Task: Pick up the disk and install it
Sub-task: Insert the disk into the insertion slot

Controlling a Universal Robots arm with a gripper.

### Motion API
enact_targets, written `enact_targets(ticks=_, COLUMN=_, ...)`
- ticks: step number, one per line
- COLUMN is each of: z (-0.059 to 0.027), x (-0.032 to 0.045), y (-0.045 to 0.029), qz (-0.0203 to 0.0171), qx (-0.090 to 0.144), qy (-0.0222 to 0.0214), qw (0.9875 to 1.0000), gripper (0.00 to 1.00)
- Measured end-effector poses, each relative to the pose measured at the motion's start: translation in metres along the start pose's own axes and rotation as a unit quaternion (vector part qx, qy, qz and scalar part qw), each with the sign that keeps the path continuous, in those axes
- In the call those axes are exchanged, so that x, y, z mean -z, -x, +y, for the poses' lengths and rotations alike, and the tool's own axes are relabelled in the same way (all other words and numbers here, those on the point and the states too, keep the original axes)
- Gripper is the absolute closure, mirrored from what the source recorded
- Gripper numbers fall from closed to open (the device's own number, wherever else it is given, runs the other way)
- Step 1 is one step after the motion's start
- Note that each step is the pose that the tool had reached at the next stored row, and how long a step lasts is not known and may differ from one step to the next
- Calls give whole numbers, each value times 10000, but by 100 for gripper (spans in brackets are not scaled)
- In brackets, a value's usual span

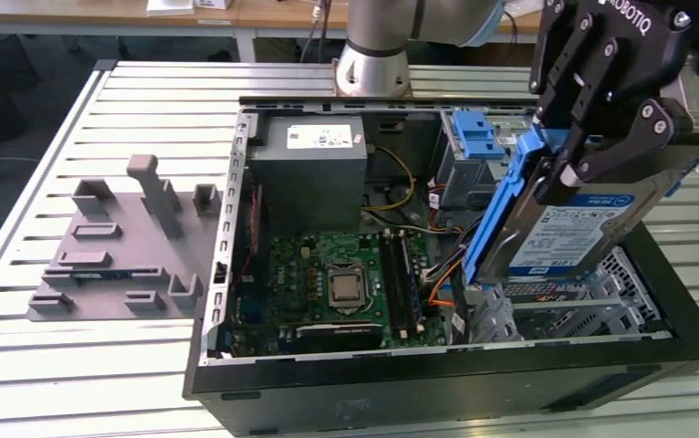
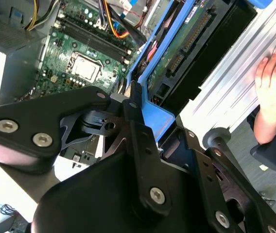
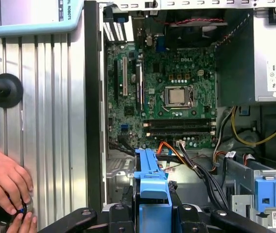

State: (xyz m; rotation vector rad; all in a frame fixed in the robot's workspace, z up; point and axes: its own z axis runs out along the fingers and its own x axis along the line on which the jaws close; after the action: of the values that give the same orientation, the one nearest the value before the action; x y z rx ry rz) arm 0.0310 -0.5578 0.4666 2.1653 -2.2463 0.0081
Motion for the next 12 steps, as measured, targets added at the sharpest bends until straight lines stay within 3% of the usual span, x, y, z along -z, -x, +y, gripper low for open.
enact_targets(ticks=12, z=-139, x=-31, y=6, qz=2, qx=0, qy=0, qw=10000, gripper=64)
